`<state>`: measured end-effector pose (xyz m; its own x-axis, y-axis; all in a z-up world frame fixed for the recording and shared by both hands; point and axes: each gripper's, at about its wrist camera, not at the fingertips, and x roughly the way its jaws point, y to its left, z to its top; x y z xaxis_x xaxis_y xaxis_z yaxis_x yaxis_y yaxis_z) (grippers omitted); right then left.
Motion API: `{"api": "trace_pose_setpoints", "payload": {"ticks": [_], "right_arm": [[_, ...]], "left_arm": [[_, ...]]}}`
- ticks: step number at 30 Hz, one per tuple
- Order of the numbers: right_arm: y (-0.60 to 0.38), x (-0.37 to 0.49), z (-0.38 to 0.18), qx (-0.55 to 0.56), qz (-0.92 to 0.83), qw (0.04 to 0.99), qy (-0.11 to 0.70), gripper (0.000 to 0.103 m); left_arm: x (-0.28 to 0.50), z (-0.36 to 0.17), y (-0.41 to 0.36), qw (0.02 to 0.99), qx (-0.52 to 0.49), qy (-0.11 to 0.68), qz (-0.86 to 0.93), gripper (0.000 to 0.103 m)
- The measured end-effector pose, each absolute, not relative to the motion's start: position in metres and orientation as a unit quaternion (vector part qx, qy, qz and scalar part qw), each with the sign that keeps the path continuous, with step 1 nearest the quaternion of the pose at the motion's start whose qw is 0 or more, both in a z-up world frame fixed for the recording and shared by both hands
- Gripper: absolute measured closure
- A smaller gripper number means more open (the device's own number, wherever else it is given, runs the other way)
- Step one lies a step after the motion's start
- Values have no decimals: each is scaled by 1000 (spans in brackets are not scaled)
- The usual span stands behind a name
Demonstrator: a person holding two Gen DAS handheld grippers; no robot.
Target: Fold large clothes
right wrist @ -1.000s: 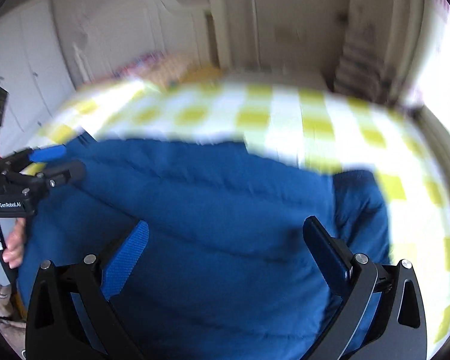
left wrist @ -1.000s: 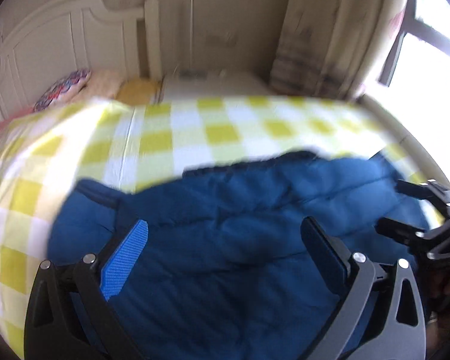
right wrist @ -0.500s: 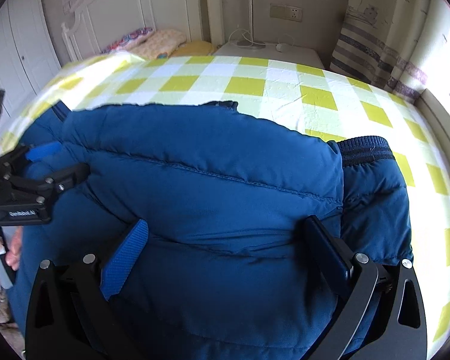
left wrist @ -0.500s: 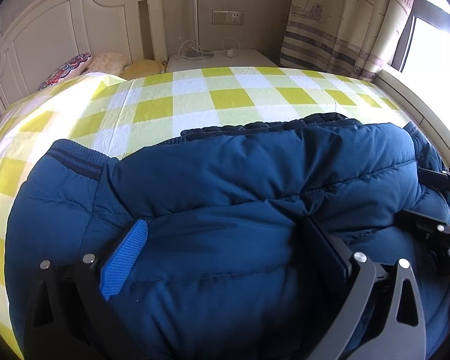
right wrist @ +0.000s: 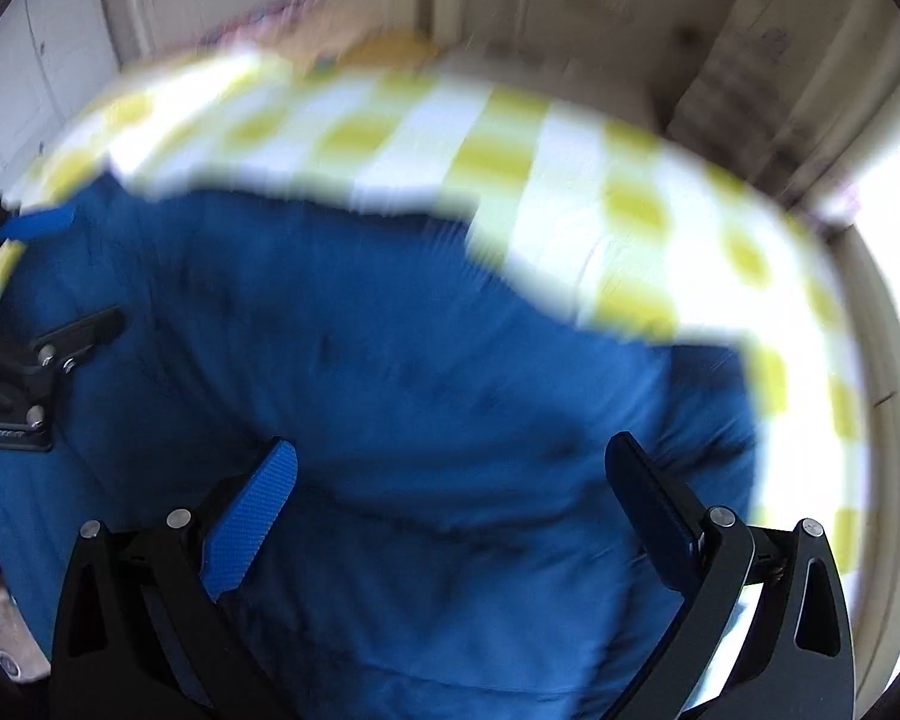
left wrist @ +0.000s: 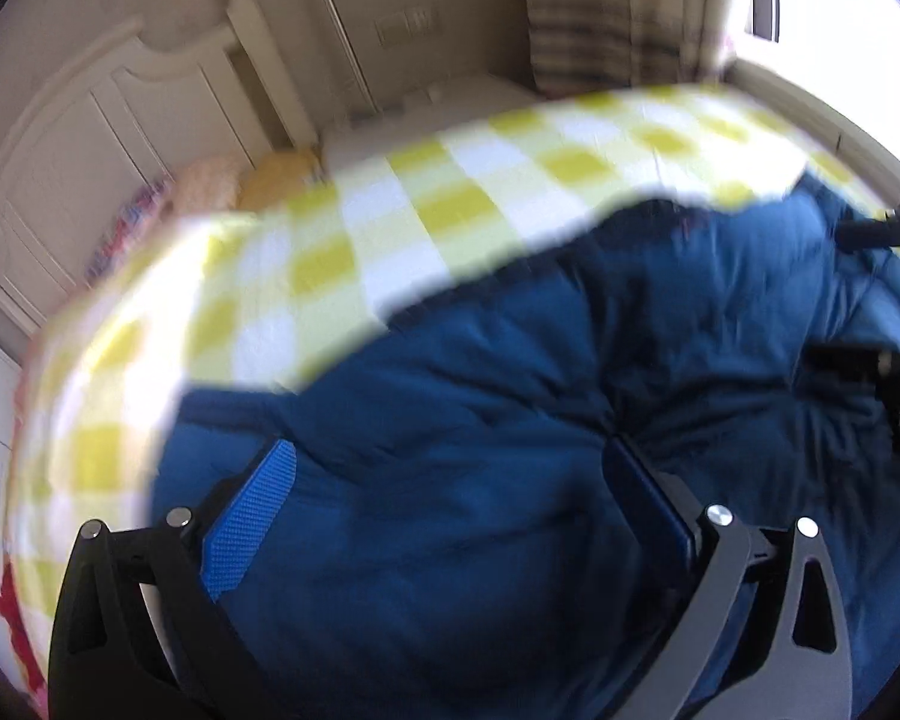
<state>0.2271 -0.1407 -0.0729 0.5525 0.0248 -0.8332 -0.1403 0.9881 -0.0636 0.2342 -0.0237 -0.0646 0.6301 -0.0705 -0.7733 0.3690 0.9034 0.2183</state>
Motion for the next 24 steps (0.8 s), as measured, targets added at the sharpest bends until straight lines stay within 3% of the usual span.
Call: {"api": "trace_pose_setpoints", "payload": {"ticks": [3,6,11,15,20,24], "right_arm": [[-154,229,-36,8,66,910,410,5],[-149,235,-32,21,69,919,388,6],[-115,252,-72,-23,92,901,423,21],[-107,270,-101,-51,86,886,452,22],[-132,292,-116,19,86,876,473,20],[-129,286,-120,15,82,883,462,20]], "left_arm": [[246,-38,-3,903,165,382,-111,2],[268,-39,20,909,111,392,-89,2],[293,-75,34,902,65,418,-79,2],[306,-95,37,890,43,446,-88,2],[315,-108,59,879,-43,461,-119,2],[315,-111,61,879,-55,457,-123,2]]}}
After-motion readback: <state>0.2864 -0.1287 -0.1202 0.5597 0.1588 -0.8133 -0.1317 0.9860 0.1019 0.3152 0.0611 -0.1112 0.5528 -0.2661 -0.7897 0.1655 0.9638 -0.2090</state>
